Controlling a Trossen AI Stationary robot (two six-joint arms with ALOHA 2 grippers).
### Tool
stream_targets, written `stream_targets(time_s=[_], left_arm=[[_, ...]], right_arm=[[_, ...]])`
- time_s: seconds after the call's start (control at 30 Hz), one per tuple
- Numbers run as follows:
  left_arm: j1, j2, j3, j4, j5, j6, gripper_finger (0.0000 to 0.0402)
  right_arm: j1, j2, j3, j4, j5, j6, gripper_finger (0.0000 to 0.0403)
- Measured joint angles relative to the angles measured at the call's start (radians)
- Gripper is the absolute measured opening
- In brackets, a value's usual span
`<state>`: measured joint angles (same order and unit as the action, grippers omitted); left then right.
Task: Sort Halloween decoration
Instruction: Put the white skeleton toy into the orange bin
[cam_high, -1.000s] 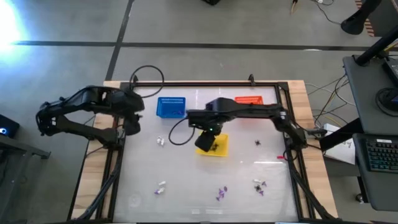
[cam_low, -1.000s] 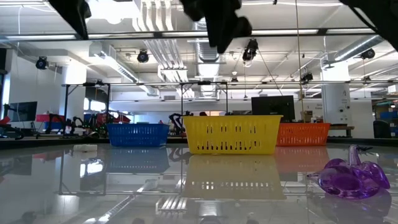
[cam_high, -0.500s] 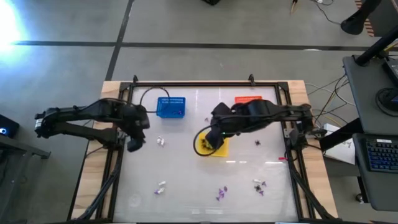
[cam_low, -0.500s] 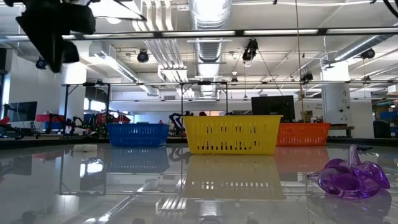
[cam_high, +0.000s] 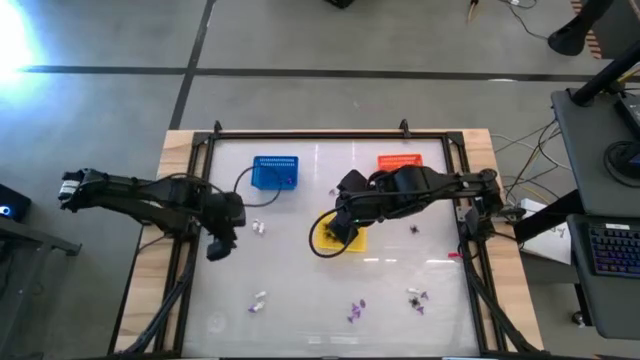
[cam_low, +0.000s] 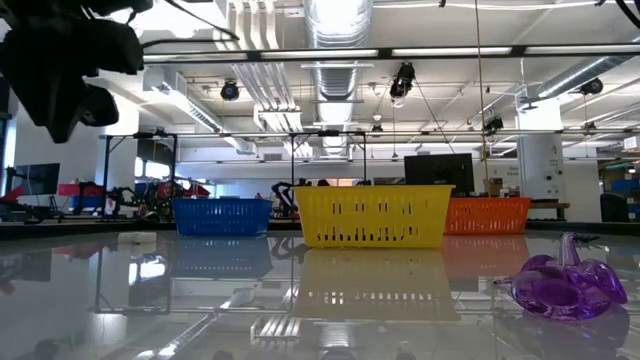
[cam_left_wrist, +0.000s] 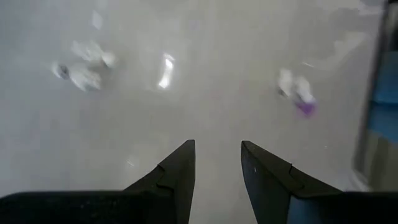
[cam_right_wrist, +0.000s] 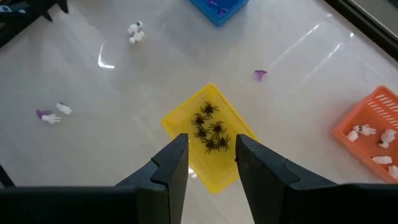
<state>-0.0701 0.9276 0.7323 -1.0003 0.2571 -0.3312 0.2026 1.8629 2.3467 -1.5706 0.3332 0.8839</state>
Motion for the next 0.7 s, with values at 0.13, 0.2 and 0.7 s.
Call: stream_targets(time_s=[0.13,0.2,0.7], left_arm=[[-0.066,0.010,-0.020,0.078,-0.191,-0.063,0.0112],[-0.072,0.020,-0.027,0.093,-0.215,-0.079,0.0112],[-0.145,0.080,-0.041,0.148,-0.362,-0.065,0.0112]], right_arm=[[0.003,-0.001,-0.001,0.000,0.000,0.006,0.0125],[0.003,-0.001,-0.002,0.000,-0.001,0.005,0.0125],[0.003,-0.001,-0.025,-0.001,0.000,0.003,0.0125]])
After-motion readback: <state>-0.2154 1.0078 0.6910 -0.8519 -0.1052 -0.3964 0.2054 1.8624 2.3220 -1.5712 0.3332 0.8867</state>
